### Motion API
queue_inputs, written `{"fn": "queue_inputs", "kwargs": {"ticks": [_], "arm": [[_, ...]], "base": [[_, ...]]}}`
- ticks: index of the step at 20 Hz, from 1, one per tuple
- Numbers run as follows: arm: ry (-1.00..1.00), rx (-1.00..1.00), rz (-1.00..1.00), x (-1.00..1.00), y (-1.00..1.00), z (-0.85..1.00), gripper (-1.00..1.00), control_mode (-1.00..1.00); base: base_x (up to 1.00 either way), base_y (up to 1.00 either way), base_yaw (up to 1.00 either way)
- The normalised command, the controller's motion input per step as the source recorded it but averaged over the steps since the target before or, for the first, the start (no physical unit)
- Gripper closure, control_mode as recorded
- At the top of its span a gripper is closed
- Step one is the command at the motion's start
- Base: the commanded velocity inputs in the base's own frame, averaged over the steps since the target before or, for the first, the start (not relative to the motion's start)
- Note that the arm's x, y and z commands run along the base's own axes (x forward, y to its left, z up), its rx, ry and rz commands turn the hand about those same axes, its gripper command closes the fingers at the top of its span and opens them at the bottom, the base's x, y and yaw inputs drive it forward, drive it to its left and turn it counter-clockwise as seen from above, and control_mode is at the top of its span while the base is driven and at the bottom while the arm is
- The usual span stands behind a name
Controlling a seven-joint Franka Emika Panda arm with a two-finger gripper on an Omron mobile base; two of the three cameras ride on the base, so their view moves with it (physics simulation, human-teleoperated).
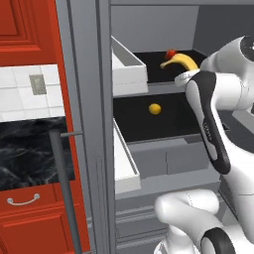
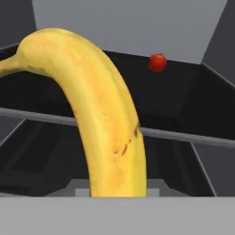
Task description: Place the banana in the correct fridge rack based on whether it is a fruit or vegetable. Finally, close the fridge door.
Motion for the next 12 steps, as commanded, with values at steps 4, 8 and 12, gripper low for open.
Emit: {"fn": "queue_inputs", "kwargs": {"ticks": [4, 8, 12], "arm": [[0.00, 0.00, 0.00, 1.00, 0.15, -0.25, 1.00, -1.00], [0.00, 0.00, 0.00, 1.00, 0.21, -0.03, 1.00, -1.00], [0.05, 0.00, 0.00, 1.00, 0.16, -0.01, 1.00, -1.00]], "base": [[0.00, 0.00, 0.00], [0.00, 0.00, 0.00], [0.00, 0.00, 0.00]]}}
